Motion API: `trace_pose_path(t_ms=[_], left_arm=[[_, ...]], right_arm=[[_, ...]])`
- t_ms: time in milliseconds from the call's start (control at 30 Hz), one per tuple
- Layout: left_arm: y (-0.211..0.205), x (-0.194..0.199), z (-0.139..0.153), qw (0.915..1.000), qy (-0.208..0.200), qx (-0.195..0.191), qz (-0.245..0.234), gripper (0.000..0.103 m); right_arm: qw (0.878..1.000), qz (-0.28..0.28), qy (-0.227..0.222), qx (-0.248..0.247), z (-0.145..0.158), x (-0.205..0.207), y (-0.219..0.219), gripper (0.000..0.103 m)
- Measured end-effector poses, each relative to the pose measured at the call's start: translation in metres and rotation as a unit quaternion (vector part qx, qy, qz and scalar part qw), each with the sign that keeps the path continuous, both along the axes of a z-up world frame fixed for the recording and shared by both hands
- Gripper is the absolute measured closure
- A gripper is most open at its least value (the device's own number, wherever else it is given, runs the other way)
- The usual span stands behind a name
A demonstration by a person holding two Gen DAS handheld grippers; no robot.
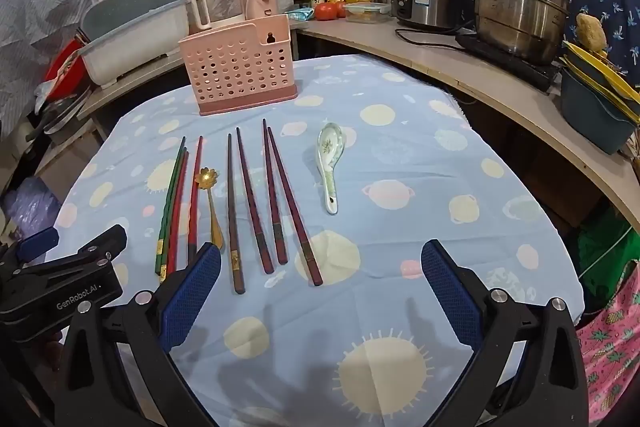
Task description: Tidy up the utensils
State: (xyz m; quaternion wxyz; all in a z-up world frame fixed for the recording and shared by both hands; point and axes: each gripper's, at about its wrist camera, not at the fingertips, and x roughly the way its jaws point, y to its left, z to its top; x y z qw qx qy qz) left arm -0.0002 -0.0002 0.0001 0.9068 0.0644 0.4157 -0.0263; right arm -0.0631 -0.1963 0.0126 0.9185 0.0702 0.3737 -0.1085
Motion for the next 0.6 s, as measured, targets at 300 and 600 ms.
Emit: trace_pose_path(t_ms=[300,600], left_arm=[[0.0072,-0.0036,0.0022,0.9999,-0.003,-0.009,0.007,0.007],[0.0054,-0.0002,-0.0021,0.9999,-0.004,-0.007,0.008,0.007]], right_arm=[[1.000,-0.005,0.002,-0.001,-0.0002,0.0006,0.0012,0.006],[1.000,-0.001,-0.001,0.001,-0.0002,0.0033,0.0038,0.006]])
